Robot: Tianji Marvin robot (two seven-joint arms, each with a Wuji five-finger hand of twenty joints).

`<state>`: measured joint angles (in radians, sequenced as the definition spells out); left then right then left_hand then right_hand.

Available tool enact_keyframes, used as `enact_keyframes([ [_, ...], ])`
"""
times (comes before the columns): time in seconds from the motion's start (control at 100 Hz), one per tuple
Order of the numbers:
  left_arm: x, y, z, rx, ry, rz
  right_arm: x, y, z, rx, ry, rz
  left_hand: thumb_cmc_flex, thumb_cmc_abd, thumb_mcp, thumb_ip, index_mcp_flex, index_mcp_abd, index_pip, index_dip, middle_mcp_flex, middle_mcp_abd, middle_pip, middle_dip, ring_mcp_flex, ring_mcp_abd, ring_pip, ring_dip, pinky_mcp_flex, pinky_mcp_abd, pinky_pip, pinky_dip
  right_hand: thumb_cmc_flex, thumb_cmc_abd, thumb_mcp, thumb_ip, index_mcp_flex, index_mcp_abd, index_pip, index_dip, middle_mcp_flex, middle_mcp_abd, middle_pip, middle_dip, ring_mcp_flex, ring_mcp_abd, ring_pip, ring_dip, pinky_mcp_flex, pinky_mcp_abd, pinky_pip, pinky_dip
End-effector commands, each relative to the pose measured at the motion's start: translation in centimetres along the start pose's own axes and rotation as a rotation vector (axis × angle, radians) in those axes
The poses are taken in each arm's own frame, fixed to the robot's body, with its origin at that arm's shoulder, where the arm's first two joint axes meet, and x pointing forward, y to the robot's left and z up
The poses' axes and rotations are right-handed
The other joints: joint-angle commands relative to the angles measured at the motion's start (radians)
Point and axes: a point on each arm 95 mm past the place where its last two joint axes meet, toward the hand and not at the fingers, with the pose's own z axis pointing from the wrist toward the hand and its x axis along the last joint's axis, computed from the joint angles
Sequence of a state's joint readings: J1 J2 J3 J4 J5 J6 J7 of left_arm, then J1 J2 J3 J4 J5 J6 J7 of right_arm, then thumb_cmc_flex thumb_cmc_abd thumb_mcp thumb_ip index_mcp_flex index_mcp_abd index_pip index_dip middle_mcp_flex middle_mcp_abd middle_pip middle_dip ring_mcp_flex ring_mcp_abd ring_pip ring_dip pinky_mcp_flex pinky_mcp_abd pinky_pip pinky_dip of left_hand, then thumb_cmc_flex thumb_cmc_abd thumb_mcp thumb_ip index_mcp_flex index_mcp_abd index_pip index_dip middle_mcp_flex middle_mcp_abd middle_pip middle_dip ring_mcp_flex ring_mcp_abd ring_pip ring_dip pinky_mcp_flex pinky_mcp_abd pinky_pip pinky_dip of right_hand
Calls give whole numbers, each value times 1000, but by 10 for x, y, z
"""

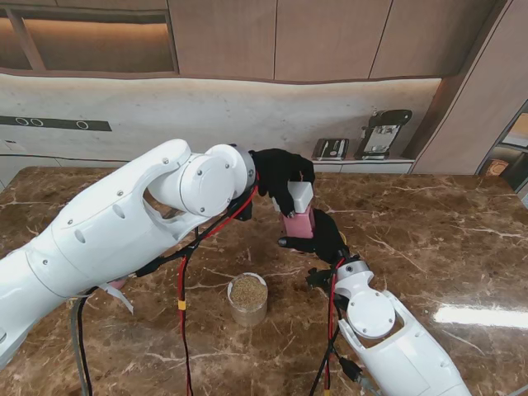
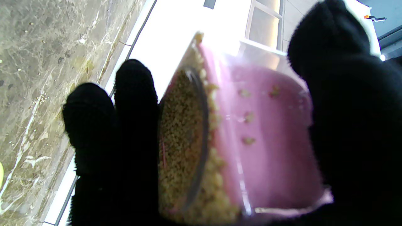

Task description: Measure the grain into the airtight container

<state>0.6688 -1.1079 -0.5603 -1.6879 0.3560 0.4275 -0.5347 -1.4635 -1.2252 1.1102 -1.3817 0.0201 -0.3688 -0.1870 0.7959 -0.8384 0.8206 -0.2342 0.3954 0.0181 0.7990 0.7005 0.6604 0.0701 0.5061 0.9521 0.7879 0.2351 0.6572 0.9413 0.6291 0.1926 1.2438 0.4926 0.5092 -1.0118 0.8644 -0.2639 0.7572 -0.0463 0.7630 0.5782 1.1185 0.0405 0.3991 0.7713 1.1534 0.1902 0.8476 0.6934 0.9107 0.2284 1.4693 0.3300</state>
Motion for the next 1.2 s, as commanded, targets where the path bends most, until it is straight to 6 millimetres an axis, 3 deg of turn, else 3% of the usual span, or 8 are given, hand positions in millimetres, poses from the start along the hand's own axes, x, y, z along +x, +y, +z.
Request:
enact_keyframes([
  [0.0,-6,5,3,-14,-8,2,5,-1,1,4,16,12,33,182,161,76,62,-100,60,2,-14,-24,88,-43,-40,25,33,-16,-16,-38,-14,13,147,381,218,-9,112,-213,162,5,104,-107,173,26,39,-133,31,-11,-20,-75,-12,20],
  [0.12,-6,4,3,-19,4,7,5,0,1,4,18,9,24,215,195,131,85,-130,-16,-132,-70,-22,89,-201,-75,23,21,-22,-50,-33,-24,20,147,382,218,-9,112,-213,162,5,105,-107,174,26,39,-134,31,-11,-20,-75,-12,20],
  [0.27,-8,3,3,-38,25,24,6,0,0,2,17,10,59,241,194,139,47,-200,-31,-150,-139,-32,71,-249,-129,19,11,-19,-103,-35,-37,29,148,382,218,-9,112,-213,162,5,105,-106,174,25,39,-133,31,-11,-20,-75,-12,20],
  [0.37,-8,4,2,-45,30,25,6,0,0,1,17,11,61,239,196,142,-56,-226,-25,-138,-199,-41,53,-274,-163,12,-2,-14,-130,-46,-55,33,147,382,218,-9,112,-214,162,5,105,-106,174,25,39,-133,31,-11,-20,-76,-12,20],
  [0.48,-9,5,2,-49,30,27,7,0,0,1,16,11,41,230,184,140,-158,-228,2,-98,-228,-48,59,-282,-170,8,6,-19,-133,-58,-58,41,147,382,218,-9,112,-214,162,5,104,-107,174,25,39,-132,31,-11,-20,-76,-12,20],
  [0.77,-10,5,1,-47,30,29,8,-1,-1,4,16,8,6,208,160,133,-212,-223,-47,-96,-251,-47,28,-314,-189,9,-7,-32,-154,-53,-71,45,146,382,218,-9,112,-213,162,4,104,-107,173,25,39,-133,31,-11,-20,-76,-11,20],
  [1.08,-14,0,-3,-74,62,33,8,-2,-1,9,13,6,-80,137,91,117,-241,-224,-429,-421,-441,-53,-114,-507,-316,20,-73,-69,-275,-42,-143,86,147,381,218,-9,112,-214,162,4,104,-107,174,25,39,-134,31,-11,-20,-76,-11,20],
  [1.19,-16,-1,-5,-64,70,34,8,-3,-1,13,13,6,-166,82,13,91,-247,-187,-511,-450,-459,-52,-163,-535,-353,20,-98,-85,-308,-31,-158,98,146,383,218,-9,111,-213,162,4,104,-107,174,25,39,-134,31,-11,-20,-76,-11,20],
])
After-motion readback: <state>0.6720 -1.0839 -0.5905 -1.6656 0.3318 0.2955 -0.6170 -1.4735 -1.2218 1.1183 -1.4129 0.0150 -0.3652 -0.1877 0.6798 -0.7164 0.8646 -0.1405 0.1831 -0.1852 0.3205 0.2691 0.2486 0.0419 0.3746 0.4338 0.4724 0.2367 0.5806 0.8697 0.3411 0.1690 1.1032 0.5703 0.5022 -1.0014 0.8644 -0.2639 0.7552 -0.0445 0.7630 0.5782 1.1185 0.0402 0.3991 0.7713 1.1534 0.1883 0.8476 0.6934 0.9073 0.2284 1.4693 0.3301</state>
